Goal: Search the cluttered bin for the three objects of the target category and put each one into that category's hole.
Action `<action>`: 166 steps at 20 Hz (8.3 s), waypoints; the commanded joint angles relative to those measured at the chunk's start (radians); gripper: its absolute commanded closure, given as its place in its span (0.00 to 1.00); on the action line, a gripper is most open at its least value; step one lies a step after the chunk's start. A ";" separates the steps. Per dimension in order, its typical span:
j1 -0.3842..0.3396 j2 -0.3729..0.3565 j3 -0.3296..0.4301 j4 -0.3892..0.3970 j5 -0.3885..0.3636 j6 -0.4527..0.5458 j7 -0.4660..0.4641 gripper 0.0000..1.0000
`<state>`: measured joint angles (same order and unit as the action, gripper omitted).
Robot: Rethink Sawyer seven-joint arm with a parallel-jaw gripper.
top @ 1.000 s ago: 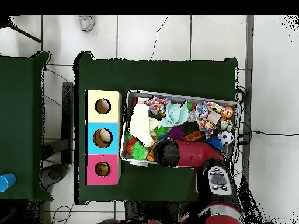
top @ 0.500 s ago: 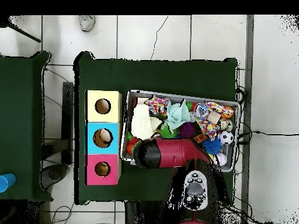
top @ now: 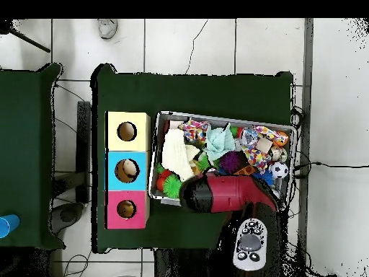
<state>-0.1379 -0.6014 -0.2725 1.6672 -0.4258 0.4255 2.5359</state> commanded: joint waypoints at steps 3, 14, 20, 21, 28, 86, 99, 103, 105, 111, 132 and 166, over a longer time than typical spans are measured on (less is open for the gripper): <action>-0.054 0.178 -0.082 -0.160 -0.153 -0.114 0.024 0.00; 0.028 0.503 -0.328 -0.305 -0.060 -0.469 0.227 0.00; 0.071 0.629 -0.471 -0.284 0.191 -0.693 0.195 0.00; 0.070 0.632 -0.472 -0.278 0.215 -0.710 0.175 0.00; 0.032 0.687 -0.454 -0.285 0.336 -0.829 0.071 0.00; -0.228 0.094 0.282 0.063 0.292 0.014 0.068 1.00; -0.158 0.072 0.192 -0.002 0.240 0.083 0.009 0.00; -0.156 0.019 0.178 -0.016 0.227 0.158 -0.040 0.00; -0.163 0.008 0.176 -0.020 0.213 0.167 -0.062 0.00; -0.114 -0.017 0.036 -0.061 0.021 0.074 -0.103 0.00; -0.208 0.481 -0.093 -0.251 -0.032 -0.756 0.109 0.00; -0.246 0.702 -0.225 -0.425 0.109 -0.892 -0.026 1.00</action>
<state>-0.2939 -0.0270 -0.5577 1.3989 -0.3392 -0.5336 2.5361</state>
